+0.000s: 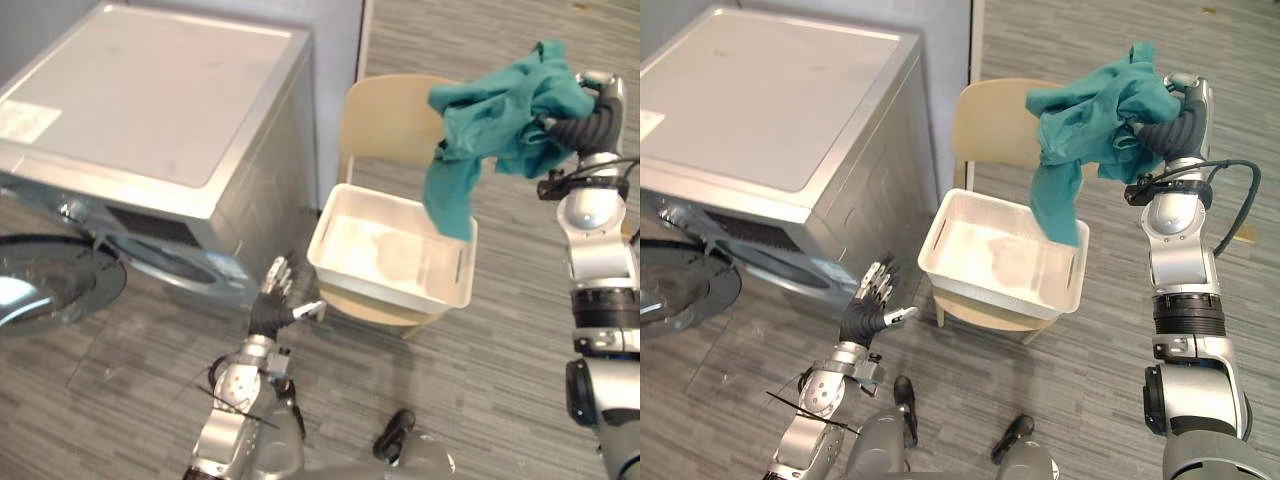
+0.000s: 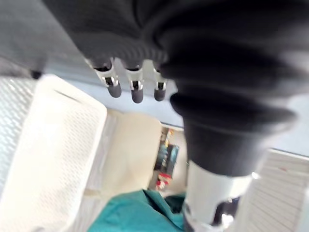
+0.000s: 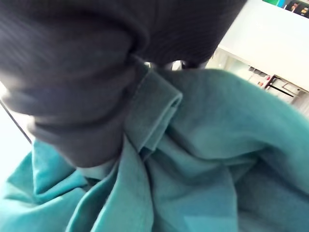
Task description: Pick up the laundry basket with both hands and put the clothes into the washing machine.
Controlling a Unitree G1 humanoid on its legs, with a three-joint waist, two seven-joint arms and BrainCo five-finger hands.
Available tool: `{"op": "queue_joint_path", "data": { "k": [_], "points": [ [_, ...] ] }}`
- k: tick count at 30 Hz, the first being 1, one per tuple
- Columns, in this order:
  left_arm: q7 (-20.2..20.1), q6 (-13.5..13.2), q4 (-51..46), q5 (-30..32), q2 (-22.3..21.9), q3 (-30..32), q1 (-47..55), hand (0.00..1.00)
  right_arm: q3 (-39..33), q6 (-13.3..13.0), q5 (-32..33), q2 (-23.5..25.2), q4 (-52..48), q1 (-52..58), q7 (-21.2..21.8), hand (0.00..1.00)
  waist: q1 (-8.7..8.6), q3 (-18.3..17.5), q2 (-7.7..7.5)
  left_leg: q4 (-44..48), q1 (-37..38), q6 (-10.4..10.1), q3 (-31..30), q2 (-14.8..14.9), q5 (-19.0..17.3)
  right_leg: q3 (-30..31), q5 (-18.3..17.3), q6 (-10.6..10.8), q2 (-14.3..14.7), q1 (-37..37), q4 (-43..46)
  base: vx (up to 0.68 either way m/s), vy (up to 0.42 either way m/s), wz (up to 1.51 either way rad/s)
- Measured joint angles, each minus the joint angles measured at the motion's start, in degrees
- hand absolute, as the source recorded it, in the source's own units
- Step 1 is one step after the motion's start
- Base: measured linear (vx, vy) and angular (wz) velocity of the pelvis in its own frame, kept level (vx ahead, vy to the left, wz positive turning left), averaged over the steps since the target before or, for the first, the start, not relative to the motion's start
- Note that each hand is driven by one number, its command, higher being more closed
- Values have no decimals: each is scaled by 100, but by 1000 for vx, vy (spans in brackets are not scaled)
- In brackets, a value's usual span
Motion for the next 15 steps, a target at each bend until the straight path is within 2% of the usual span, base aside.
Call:
{"op": "queue_joint_path", "data": {
  "k": [4, 8, 9, 12, 15],
  "points": [
    [-54, -6, 8, -76, -6, -284, -1028, 0, 82, -29, 179, 14, -400, 154, 282, 100, -83, -202, 3, -259, 230, -10, 166, -9, 5, 221, 204, -15, 122, 34, -326, 20, 11, -34],
    [37, -21, 504, -62, 3, -295, -2108, 0, 354, -54, 284, 220, -711, 260, 544, 100, -332, -440, 33, -619, 469, -80, 321, -72, 100, 371, 338, -4, 187, 83, -571, 18, 12, -21],
    [44, -7, 663, -68, -3, -304, -2296, 0, 371, -54, 284, 220, -786, 306, 602, 100, -338, -469, 38, -666, 496, -83, 341, -77, 118, 391, 352, -5, 197, 80, -593, 25, 8, -17],
    [63, 112, 1327, -198, -19, -400, -3050, 0, 560, -57, 290, 255, -1000, 349, 733, 100, -400, -503, 38, -882, 643, -110, 430, -94, 207, 466, 375, -18, 224, 79, -624, 20, 2, -13],
    [58, 325, 1978, -678, 19, -673, -3582, 0, 852, -47, 439, 381, -1209, 349, 893, 100, -512, -549, 5, -985, 668, -122, 433, -88, 256, 515, 416, -49, 280, 79, -708, 27, -1, -3]
  ]
}}
